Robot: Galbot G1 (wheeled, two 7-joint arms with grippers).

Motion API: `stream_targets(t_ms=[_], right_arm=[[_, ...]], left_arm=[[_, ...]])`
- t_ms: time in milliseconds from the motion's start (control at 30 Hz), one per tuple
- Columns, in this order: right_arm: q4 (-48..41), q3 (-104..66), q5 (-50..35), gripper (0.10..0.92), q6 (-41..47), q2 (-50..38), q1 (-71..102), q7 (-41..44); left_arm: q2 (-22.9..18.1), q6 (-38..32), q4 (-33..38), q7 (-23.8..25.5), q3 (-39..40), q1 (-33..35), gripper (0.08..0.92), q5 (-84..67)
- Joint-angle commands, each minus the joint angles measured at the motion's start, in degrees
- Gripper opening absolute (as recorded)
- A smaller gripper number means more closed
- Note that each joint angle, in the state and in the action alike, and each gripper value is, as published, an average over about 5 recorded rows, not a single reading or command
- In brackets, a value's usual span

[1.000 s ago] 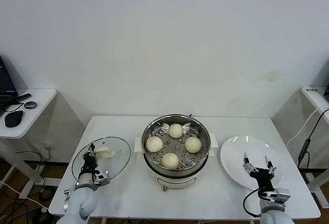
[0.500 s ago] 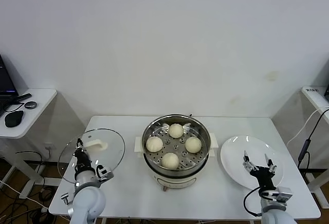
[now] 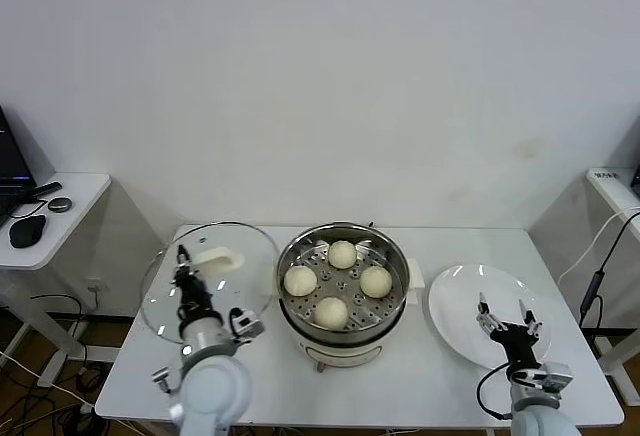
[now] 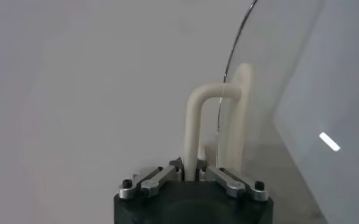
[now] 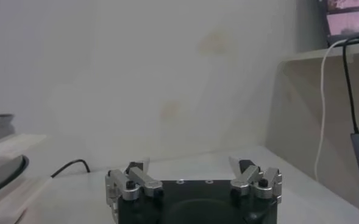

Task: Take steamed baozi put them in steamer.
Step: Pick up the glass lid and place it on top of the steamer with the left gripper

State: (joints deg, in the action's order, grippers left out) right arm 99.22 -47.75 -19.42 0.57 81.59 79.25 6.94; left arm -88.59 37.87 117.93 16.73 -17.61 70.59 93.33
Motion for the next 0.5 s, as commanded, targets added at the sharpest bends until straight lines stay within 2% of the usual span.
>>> stream_targets(t_ms=[33, 333, 500], right_arm=[[-1.0, -0.6, 0.4, 0.823, 0.0, 0.3, -0.1, 0.1], [-1.7, -1.8, 0.9, 0.823, -0.1, 1.3, -0.2, 0.1], [-1.7, -2.1, 1.2, 0.823, -0.1, 1.8, -0.1, 0.1]], left_arm=[[-3.2, 1.7, -0.1, 5.1, 12.6, -4.1, 0.178, 5.0], [-3.1, 1.8, -3.9, 6.4, 22.1, -9.4, 0.178, -4.0], [-3.2, 1.9, -8.3, 4.8, 24.7, -12.8, 0.178, -8.2]])
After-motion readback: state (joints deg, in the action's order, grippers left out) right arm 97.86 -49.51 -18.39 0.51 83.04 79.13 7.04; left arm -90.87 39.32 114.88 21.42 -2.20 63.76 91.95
